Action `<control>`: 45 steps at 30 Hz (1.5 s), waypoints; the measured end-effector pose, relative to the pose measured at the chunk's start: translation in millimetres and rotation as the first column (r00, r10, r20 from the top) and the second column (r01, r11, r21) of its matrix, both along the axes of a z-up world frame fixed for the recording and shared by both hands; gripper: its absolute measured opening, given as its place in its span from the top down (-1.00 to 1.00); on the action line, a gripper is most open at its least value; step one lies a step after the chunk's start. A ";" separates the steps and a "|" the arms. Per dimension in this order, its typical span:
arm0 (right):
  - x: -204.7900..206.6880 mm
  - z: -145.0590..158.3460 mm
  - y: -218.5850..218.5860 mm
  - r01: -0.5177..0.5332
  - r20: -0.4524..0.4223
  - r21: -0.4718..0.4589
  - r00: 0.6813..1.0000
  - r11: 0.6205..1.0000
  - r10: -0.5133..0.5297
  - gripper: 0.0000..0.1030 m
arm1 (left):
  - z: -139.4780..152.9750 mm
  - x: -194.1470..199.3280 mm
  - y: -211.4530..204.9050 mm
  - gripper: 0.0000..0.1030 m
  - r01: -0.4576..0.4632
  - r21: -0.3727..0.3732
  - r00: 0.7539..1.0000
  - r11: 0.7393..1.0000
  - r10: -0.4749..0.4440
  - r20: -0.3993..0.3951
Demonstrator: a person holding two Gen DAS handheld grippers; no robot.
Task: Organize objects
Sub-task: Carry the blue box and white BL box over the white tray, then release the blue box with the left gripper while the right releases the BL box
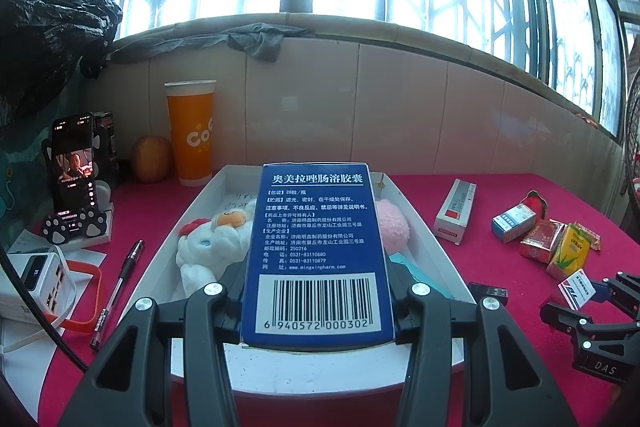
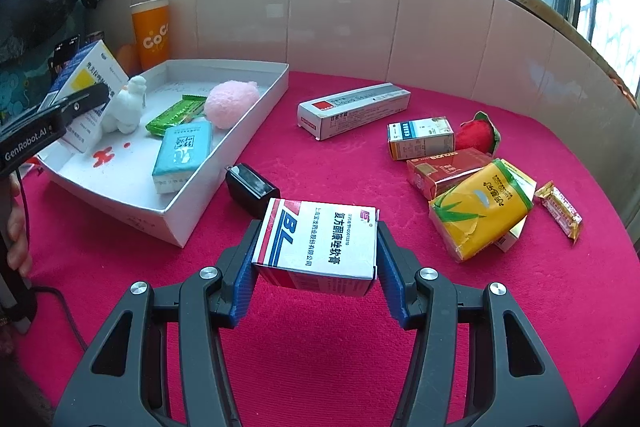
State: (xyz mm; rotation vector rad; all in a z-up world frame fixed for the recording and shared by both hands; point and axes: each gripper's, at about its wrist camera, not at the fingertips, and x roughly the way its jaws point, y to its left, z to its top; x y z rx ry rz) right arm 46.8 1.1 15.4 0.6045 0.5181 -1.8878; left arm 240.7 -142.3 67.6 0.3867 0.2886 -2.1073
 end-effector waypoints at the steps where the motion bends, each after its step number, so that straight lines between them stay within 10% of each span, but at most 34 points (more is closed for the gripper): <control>1: -0.7 0.1 -0.7 0.002 0.003 -0.001 1.000 1.000 -0.002 -0.03 | -0.1 0.7 -0.3 0.05 0.000 0.001 1.000 1.000 0.000 -0.002; 17: 5.6 13.5 -19.0 -0.041 -0.015 -0.038 0.999 0.998 0.041 -0.04 | -1.9 6.1 -4.9 0.04 -0.009 0.028 0.999 1.000 0.010 -0.030; 24: 8.7 23.3 -42.2 -0.081 0.011 -0.039 0.997 0.996 0.081 -0.04 | -6.4 12.8 -26.9 0.04 0.028 0.147 0.996 0.989 -0.016 -0.083; 45: 41.0 26.9 -184.9 -0.226 0.061 0.066 0.973 0.972 0.222 -0.04 | 19.8 -17.9 -136.9 -0.08 -0.009 0.311 1.000 0.951 0.016 -0.020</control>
